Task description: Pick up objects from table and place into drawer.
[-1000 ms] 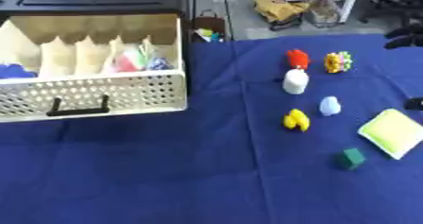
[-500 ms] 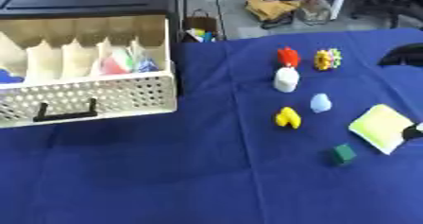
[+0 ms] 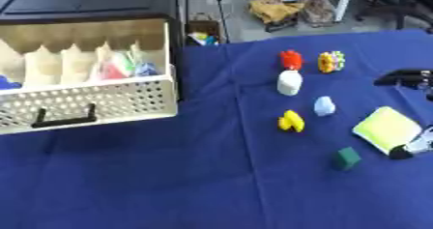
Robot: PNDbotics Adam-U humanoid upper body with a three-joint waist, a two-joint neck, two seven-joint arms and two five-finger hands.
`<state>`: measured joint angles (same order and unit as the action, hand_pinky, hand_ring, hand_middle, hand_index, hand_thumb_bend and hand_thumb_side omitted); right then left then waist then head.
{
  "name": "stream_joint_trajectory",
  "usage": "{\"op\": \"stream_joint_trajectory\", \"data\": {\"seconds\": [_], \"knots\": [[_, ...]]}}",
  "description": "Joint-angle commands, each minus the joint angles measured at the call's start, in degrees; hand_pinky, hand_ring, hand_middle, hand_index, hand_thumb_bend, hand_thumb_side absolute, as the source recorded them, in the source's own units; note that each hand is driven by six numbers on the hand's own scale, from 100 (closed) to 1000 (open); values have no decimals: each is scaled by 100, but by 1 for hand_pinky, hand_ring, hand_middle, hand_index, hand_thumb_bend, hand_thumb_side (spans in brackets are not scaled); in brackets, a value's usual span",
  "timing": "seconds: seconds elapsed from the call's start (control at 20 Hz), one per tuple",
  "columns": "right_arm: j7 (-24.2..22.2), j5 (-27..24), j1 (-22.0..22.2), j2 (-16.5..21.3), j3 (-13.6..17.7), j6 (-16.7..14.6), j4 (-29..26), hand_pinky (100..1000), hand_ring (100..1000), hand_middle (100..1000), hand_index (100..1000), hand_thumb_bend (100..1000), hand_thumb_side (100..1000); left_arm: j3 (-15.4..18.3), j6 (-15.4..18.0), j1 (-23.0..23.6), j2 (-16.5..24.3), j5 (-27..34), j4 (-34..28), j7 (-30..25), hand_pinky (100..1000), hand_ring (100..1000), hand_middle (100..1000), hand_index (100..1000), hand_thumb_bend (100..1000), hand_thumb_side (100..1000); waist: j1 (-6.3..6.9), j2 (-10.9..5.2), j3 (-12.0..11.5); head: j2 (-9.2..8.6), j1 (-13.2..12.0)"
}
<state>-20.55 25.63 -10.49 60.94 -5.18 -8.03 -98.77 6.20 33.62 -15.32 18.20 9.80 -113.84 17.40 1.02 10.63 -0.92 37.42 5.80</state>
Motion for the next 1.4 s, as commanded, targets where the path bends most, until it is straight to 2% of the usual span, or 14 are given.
{"op": "stream_joint_trajectory", "data": {"seconds": [0.05, 0.4, 0.55, 1.0, 1.4], "knots": [[126, -7, -56, 32, -5, 267, -143, 938, 1000, 913, 975, 911, 625, 23, 9, -44, 114, 24, -75, -8, 576, 779, 712, 887, 339, 1000, 1, -93, -7, -56, 25], [291, -47, -147, -192, -164, 842, -77, 943, 1000, 901, 946, 901, 619, 11, 5, -32, 70, 28, -75, -32, 573, 778, 711, 887, 339, 1000, 44, -82, -45, -100, 51], [341, -6, -149, -263, -169, 955, 23, 944, 1000, 899, 942, 896, 621, 10, 1, -34, 51, 20, -75, -39, 571, 778, 710, 887, 339, 1000, 57, -59, -45, -131, 54], [704, 313, -186, -347, -70, 819, 693, 939, 1000, 904, 953, 890, 634, 3, 1, -38, 10, -6, -75, -51, 567, 777, 710, 887, 338, 1000, 91, -5, -72, -217, 74], [823, 416, -168, -387, -34, 693, 1066, 937, 1000, 903, 957, 886, 621, -2, -1, -45, -13, -24, -75, -55, 565, 777, 710, 887, 337, 1000, 105, 29, -81, -271, 91]]}}
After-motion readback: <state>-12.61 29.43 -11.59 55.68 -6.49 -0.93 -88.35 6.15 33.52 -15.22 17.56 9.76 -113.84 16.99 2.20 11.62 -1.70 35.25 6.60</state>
